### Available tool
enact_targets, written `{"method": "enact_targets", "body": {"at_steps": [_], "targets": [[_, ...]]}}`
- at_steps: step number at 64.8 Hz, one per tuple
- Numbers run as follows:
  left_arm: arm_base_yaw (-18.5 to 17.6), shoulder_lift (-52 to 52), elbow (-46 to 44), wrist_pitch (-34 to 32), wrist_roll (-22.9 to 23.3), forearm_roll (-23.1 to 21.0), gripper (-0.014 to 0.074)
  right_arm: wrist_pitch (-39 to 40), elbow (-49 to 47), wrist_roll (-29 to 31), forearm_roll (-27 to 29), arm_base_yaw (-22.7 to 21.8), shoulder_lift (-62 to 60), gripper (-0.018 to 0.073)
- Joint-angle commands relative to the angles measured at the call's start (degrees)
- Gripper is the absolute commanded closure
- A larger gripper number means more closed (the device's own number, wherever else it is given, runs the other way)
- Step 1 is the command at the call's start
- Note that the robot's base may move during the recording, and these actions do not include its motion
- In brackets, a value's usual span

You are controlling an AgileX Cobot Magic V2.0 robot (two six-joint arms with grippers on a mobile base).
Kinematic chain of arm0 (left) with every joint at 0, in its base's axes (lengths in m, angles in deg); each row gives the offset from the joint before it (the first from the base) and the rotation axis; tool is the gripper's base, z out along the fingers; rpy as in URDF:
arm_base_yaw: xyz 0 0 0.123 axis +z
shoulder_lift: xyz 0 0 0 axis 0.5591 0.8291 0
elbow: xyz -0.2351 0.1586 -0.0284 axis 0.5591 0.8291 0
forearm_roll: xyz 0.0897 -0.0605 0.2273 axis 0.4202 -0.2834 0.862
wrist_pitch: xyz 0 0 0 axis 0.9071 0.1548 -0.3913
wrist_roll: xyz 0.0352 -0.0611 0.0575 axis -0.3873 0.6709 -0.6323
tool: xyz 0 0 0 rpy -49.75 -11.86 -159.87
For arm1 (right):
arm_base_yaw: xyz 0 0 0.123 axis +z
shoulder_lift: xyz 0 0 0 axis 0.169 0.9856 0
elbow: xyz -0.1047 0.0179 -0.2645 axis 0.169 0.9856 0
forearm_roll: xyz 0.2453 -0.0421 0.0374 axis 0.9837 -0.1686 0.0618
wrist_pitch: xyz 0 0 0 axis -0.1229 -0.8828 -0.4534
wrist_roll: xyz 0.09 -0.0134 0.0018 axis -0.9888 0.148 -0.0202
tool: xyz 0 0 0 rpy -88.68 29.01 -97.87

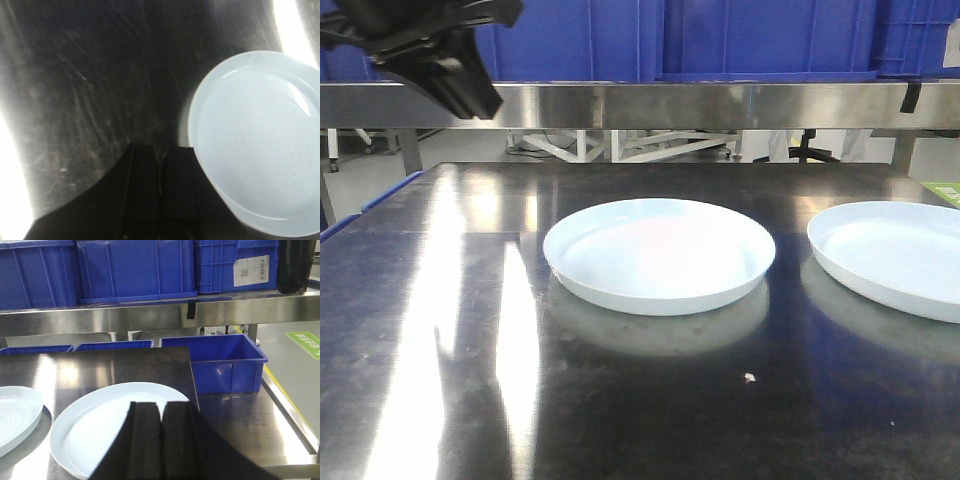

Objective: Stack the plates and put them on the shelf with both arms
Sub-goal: 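Release the plate and raise the left gripper away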

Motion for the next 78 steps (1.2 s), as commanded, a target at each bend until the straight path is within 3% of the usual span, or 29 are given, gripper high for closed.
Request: {"method": "enact_targets", "body": {"at_steps": [1, 13, 26, 41, 56, 78], "targets": [[-0.8, -7.3, 6.0, -11.7, 0.4, 1.7, 0.0514, 5.1, 0.1, 0.2, -0.6, -0.1, -1.1, 0.0503], [-0.6, -18.1, 21.7, -27.1, 0.4, 1.6, 0.0514, 5.1, 0.1, 0.2, -0.6, -0.1, -1.1, 0.0503], [2.7, -31.7, 36.0, -35.4, 0.4, 4.2, 0.0514, 5.1, 0.1, 0.2, -0.6, -0.1, -1.1, 0.0503], [8.3, -49.3, 47.4, -36.4, 0.4, 5.1, 0.0514, 5.1, 0.1, 0.2, -0.6, -0.1, -1.1, 0.0503], [9.4, -64.7, 51.7, -35.6, 0.4, 5.8, 0.0514, 5.1, 0.1, 0.2, -0.6, -0.1, -1.1, 0.0503], [9.4, -69.1, 51.7, -33.6, 0.4, 5.8, 0.0514, 5.1, 0.1, 0.2, -0.6, -0.1, -1.1, 0.0503]]}}
